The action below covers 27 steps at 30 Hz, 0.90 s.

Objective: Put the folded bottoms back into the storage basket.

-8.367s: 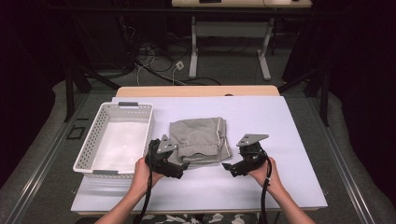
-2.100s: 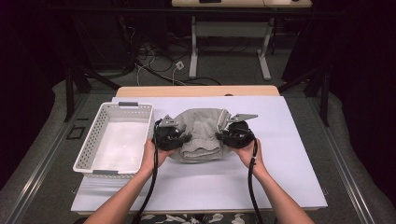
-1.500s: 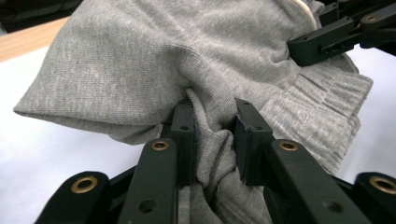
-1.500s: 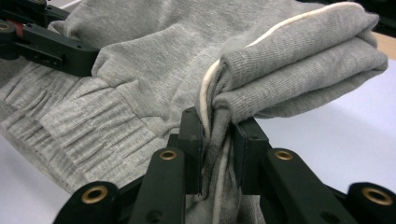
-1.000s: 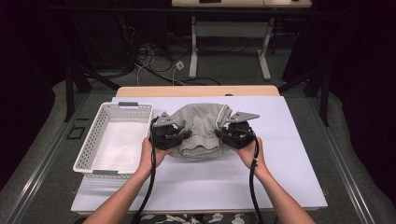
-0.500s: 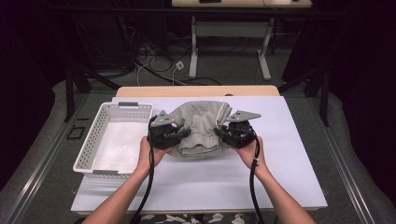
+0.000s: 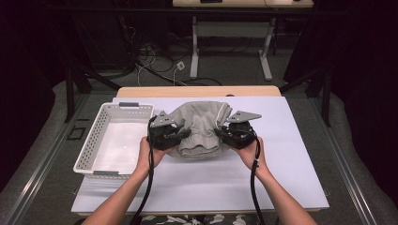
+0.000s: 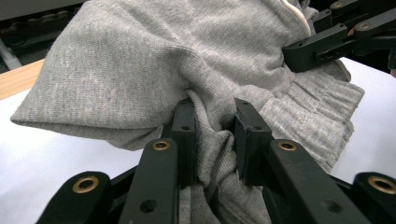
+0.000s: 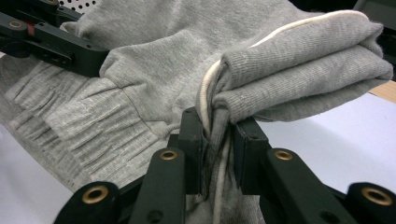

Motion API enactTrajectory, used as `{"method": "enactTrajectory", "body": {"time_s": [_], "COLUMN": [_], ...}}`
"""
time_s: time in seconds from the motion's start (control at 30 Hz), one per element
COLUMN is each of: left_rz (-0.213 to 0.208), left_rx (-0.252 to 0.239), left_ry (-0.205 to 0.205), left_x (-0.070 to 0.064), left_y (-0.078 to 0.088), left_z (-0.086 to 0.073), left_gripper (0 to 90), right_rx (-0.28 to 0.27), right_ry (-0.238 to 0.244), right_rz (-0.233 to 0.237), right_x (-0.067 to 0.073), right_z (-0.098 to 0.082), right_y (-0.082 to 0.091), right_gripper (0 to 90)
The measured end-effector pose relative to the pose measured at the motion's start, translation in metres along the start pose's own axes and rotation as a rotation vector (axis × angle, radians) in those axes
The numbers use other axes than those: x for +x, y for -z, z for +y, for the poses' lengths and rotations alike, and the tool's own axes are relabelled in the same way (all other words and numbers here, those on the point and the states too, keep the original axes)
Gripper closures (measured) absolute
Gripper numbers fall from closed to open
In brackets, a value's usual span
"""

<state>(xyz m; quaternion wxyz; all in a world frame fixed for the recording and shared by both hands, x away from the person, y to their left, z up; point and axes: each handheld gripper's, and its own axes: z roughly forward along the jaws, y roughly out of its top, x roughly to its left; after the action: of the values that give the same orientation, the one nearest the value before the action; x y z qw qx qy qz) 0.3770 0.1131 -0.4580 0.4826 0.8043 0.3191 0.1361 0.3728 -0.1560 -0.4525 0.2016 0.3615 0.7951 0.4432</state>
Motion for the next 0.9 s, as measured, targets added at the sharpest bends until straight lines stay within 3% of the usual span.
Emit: {"method": "enactTrajectory", "body": {"time_s": [0.9], "left_rz": [0.012], "left_rx": [0.005], "left_ry": [-0.023], "left_x": [0.004], "left_y": [0.016], "left_z": [0.0], "left_gripper": [73.7], "right_rx": [-0.008], "right_ry": [0.008], "right_rz": [0.029], "right_x": [0.012], "right_z": [0.004], "right_y": [-0.006], "right_gripper": [75.8]}}
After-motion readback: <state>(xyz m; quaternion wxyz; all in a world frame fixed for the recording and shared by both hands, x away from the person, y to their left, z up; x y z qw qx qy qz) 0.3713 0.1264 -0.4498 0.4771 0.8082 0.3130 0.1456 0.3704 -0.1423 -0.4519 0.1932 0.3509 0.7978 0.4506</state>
